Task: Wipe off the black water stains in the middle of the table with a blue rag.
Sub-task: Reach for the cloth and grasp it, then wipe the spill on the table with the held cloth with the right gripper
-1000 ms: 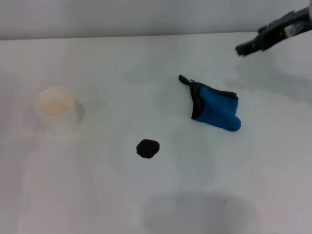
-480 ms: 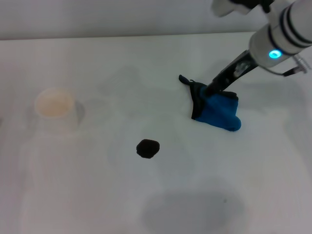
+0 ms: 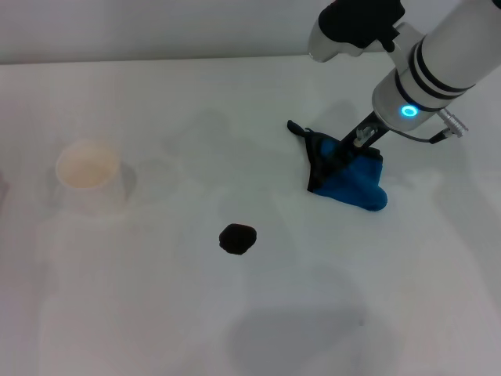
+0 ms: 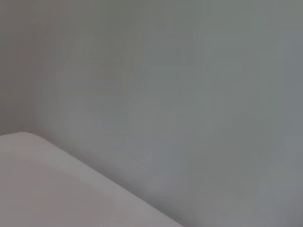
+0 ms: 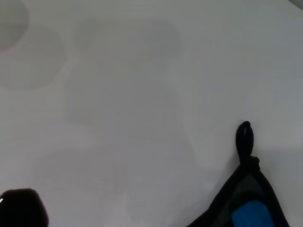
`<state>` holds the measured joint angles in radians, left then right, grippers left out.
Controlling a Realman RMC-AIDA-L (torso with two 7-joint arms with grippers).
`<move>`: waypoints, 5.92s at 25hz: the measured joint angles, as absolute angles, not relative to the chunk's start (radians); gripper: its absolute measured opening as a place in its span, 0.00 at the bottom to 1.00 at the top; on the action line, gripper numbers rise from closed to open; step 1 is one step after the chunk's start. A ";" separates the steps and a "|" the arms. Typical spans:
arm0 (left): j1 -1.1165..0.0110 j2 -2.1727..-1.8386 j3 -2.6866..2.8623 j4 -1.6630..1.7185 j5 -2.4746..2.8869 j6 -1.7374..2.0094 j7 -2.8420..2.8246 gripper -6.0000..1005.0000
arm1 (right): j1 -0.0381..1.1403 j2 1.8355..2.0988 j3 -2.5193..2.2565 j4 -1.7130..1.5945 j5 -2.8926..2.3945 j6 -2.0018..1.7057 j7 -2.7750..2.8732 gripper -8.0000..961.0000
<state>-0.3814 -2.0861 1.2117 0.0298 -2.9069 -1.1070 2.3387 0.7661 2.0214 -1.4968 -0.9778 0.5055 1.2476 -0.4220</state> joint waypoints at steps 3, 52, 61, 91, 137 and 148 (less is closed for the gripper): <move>-0.382 -2.086 1.212 0.030 -2.907 -1.107 2.339 0.89 | 0.769 2.020 -1.498 -0.956 0.504 1.228 -0.422 0.86; -0.380 -2.085 1.215 0.025 -2.830 -1.114 2.339 0.89 | 0.777 2.022 -1.523 -0.841 0.674 1.205 -0.543 0.11; -0.380 -2.085 1.215 0.026 -2.830 -1.108 2.339 0.89 | 0.776 2.024 -1.672 -0.887 0.898 1.251 -0.653 0.11; -0.388 -2.084 1.215 0.031 -2.821 -1.104 2.339 0.89 | 0.706 2.019 -1.815 -0.858 1.050 0.887 -0.703 0.11; -0.395 -2.081 1.212 0.035 -2.823 -1.104 2.339 0.89 | 0.695 2.026 -1.682 -0.740 1.150 1.113 -0.964 0.11; -0.400 -2.080 1.207 0.037 -2.828 -1.100 2.339 0.89 | 0.755 2.026 -1.764 -0.746 1.156 1.209 -0.961 0.11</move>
